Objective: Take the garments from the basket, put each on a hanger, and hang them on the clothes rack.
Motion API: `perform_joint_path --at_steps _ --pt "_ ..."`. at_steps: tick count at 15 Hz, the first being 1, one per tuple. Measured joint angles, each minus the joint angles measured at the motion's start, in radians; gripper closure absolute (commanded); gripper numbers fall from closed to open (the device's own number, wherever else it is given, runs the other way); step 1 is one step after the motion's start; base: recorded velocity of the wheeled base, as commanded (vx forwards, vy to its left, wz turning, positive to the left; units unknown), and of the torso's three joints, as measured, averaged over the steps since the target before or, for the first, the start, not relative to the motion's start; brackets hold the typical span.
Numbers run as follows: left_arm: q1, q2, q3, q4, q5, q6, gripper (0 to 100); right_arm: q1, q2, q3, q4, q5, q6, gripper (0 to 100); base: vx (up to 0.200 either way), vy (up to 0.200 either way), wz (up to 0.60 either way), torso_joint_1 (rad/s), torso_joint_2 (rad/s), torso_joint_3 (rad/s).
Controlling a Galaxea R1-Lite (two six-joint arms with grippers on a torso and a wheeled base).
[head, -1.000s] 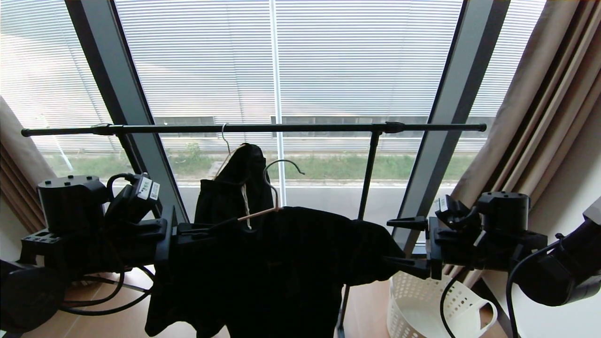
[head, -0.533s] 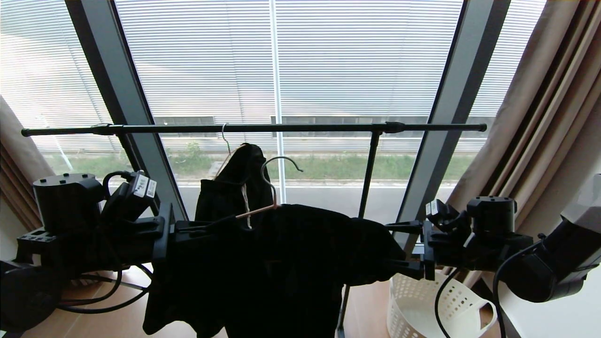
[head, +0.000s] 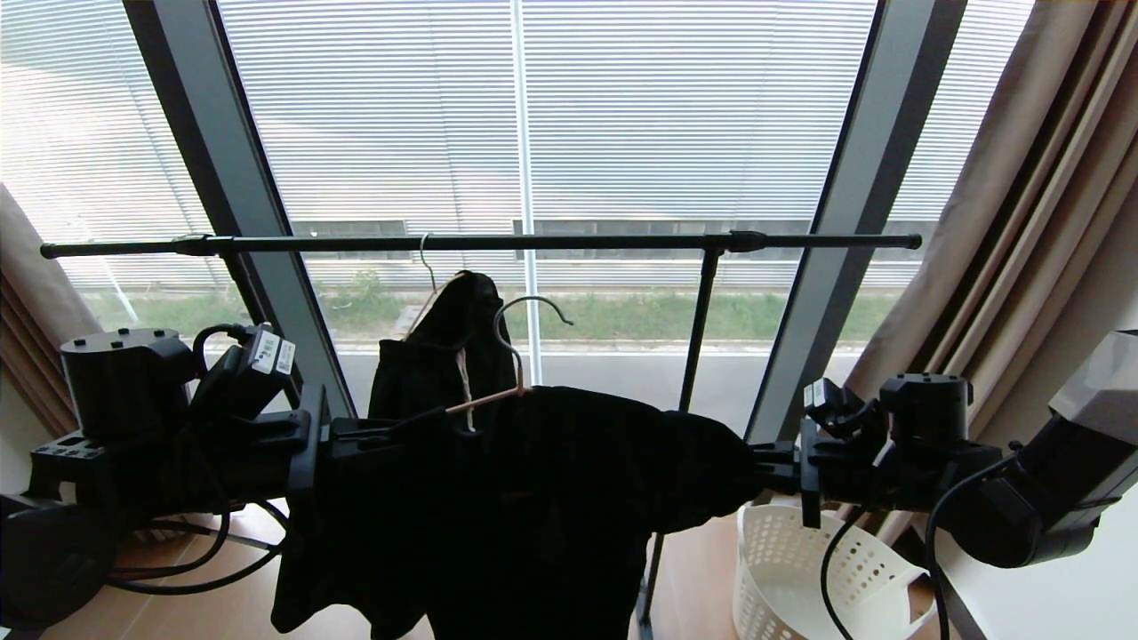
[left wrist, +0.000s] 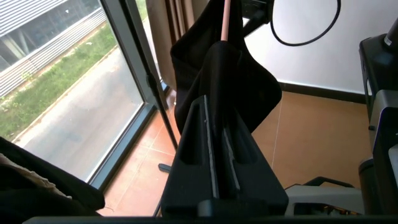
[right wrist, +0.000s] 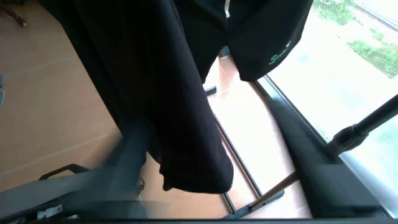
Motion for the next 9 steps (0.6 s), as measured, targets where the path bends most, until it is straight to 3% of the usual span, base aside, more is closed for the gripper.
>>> perform_joint_path --at_steps 9 --pt "0.011 -0.009 0.000 0.000 0.000 0.000 100 -0.068 0.004 -0.031 -0.002 0.001 0.001 100 0.000 0.000 0.00 0.000 0.00 0.000"
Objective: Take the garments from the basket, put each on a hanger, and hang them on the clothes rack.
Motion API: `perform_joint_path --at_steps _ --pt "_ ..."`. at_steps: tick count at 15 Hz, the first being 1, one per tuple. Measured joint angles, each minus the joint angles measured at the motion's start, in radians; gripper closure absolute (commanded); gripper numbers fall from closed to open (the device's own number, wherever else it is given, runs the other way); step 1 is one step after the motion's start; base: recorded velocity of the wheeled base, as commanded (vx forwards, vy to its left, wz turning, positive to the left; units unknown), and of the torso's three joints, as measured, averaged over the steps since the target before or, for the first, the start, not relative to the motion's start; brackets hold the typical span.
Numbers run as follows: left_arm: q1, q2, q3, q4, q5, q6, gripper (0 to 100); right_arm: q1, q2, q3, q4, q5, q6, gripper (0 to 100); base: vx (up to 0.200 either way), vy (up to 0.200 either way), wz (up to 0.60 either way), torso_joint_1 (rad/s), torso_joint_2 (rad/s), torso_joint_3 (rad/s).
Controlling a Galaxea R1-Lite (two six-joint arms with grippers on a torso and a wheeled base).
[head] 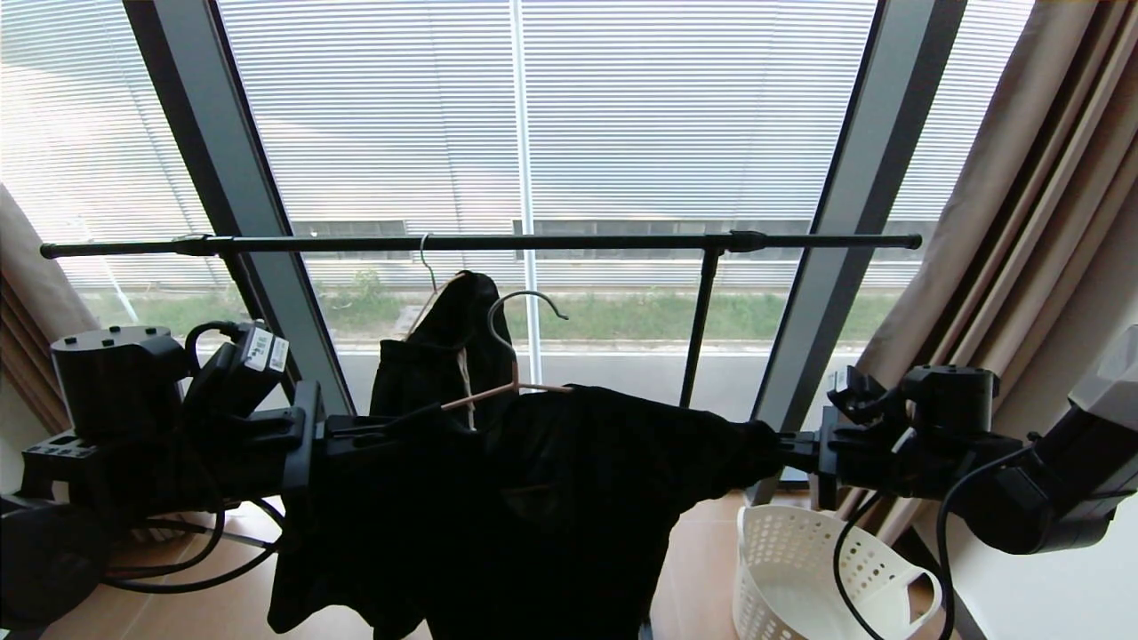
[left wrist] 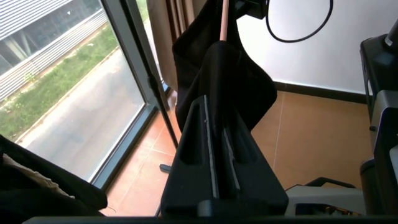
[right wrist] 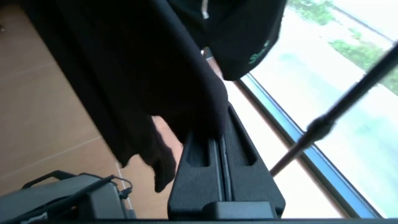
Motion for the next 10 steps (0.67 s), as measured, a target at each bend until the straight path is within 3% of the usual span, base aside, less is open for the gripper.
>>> perform_joint_path --at_steps 10 --pt "0.011 -0.010 -0.003 0.000 0.000 -0.001 100 -0.048 0.021 -0.032 0.003 0.001 0.002 100 0.000 0.000 0.00 0.000 0.00 0.000"
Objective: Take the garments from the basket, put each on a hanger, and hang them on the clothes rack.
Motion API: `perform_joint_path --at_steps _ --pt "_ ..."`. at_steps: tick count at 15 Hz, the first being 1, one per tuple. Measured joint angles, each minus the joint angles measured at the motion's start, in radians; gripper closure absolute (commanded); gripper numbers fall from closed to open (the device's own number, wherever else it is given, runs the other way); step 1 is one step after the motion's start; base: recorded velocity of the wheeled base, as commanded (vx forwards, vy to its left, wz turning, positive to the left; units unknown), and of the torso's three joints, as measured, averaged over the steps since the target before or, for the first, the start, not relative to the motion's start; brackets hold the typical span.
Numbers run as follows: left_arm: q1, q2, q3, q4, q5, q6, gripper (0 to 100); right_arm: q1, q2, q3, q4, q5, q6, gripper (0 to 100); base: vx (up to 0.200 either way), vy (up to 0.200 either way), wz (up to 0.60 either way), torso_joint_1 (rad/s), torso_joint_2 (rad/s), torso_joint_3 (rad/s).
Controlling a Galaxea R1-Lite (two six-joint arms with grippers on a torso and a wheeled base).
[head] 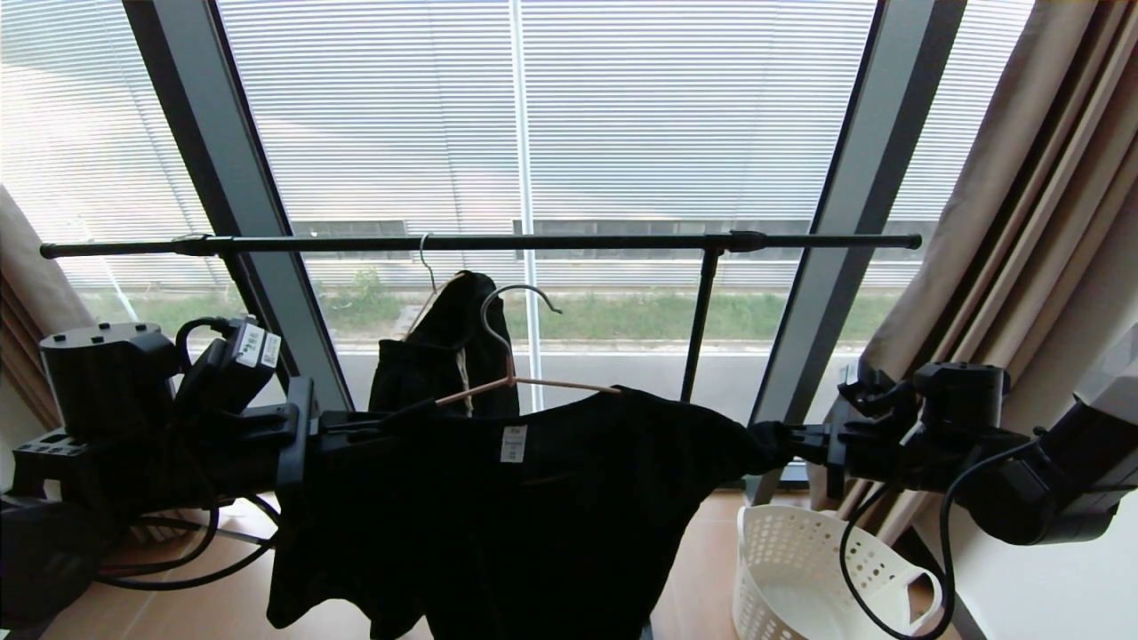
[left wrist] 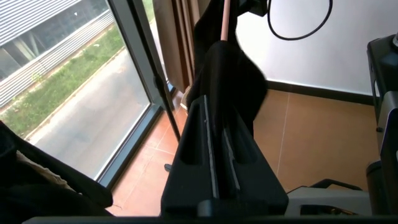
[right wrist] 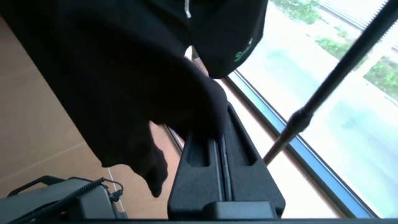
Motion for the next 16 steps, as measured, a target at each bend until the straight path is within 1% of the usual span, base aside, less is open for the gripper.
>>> perform_joint_path --at_steps 3,9,12,16 --pt "0.000 -0.003 0.000 0.000 0.000 -0.004 100 -0.017 0.010 -0.011 0.001 0.000 0.000 100 0.000 0.000 0.00 0.000 0.00 0.000" --pt "0.001 -0.004 0.000 0.000 0.000 -0.005 100 -0.023 0.019 -0.017 0.004 0.000 0.002 100 0.000 0.000 0.00 0.000 0.00 0.000" --pt "0.001 -0.004 0.000 0.000 0.000 -0.006 100 -0.052 0.024 -0.037 0.006 0.001 0.043 100 0.000 0.000 0.00 0.000 0.00 0.000" --pt "0.001 -0.004 0.000 0.000 0.000 -0.006 100 -0.087 0.047 -0.063 0.006 0.002 0.053 100 0.000 0.000 0.00 0.000 0.00 0.000"
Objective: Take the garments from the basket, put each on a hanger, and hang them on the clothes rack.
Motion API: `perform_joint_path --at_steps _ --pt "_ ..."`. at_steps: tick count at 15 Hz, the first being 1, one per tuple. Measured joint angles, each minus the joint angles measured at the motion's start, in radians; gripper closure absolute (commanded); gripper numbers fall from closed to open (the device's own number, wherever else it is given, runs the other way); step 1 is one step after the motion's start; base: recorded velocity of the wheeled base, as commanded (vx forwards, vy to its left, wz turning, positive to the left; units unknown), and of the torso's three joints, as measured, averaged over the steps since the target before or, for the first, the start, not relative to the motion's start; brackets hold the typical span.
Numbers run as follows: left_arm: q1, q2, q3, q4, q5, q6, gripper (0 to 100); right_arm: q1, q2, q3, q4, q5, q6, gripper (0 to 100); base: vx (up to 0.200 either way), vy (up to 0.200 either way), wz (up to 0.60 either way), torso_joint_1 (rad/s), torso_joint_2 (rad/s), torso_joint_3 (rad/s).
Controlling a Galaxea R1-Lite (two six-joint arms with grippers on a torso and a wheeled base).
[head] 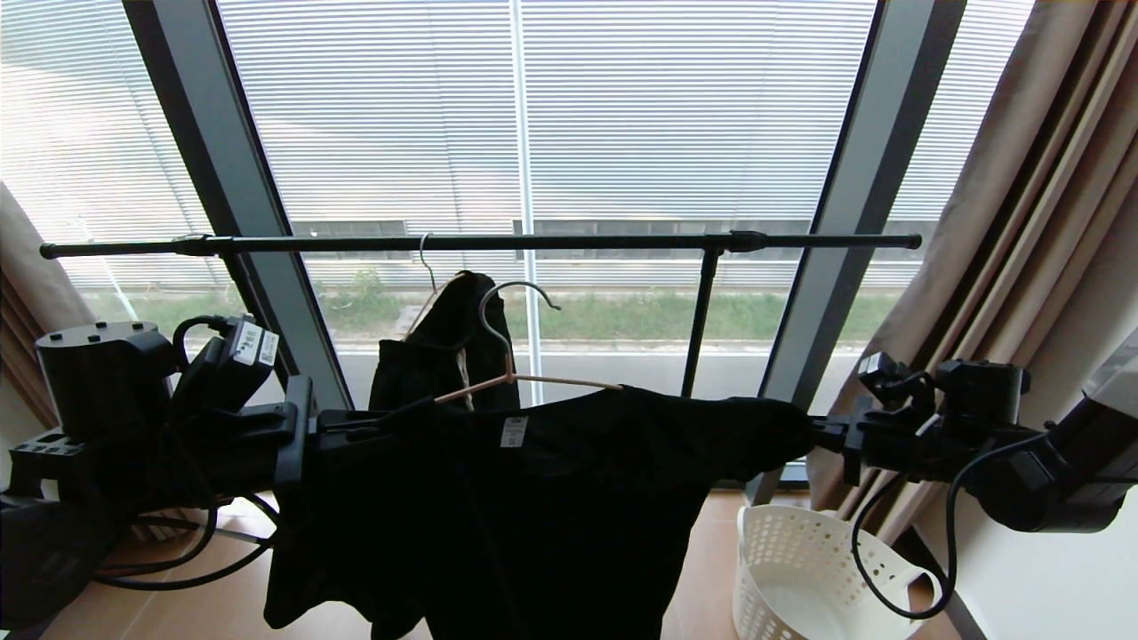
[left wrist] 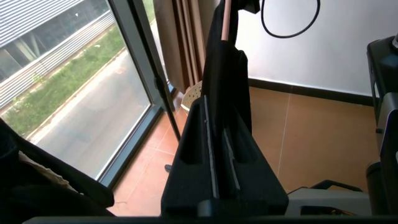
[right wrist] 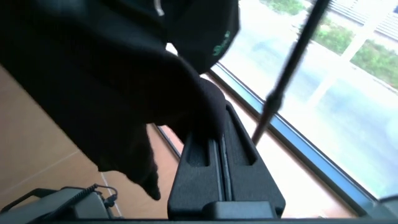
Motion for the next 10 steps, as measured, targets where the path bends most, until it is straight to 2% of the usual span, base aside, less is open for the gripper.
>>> perform_joint_path --at_steps 10 --pt "0.008 0.000 -0.008 0.000 0.000 -0.013 100 -0.045 0.053 -0.043 0.000 0.000 0.037 100 0.000 0.000 0.00 0.000 0.00 0.000"
